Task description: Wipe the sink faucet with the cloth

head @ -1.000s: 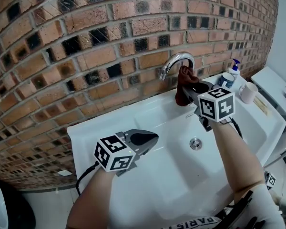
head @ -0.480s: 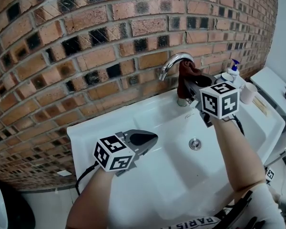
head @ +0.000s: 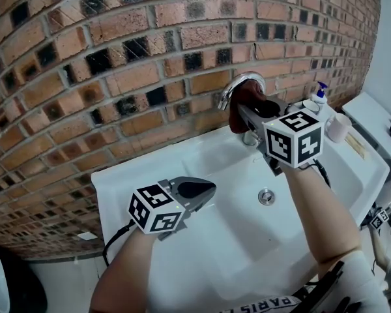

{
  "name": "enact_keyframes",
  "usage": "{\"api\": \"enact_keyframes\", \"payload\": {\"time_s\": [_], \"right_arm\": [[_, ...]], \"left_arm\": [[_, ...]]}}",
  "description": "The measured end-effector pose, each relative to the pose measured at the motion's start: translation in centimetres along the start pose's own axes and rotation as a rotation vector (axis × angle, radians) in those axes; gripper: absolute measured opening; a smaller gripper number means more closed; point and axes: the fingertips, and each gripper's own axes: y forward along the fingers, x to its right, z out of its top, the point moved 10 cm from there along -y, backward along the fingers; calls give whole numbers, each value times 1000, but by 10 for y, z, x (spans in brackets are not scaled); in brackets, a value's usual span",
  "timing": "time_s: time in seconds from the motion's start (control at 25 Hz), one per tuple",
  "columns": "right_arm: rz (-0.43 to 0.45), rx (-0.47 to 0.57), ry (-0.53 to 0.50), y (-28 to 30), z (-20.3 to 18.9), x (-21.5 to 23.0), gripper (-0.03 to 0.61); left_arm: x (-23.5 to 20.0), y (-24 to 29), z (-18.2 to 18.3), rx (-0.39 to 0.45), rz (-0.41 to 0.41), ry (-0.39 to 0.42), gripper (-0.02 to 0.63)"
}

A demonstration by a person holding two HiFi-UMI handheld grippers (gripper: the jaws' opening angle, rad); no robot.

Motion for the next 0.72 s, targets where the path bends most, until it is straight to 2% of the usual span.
{"api": "enact_keyframes", "payload": {"time_s": [0.28,0.72], "right_arm": [[43,1,-17,2,-3,-20,94],[41,-7,-71,5,-9,-29,94]], "left_arm": [[0,0,0,-1,-1,-1,6],[0,0,0,-2,-1,0,6]]}}
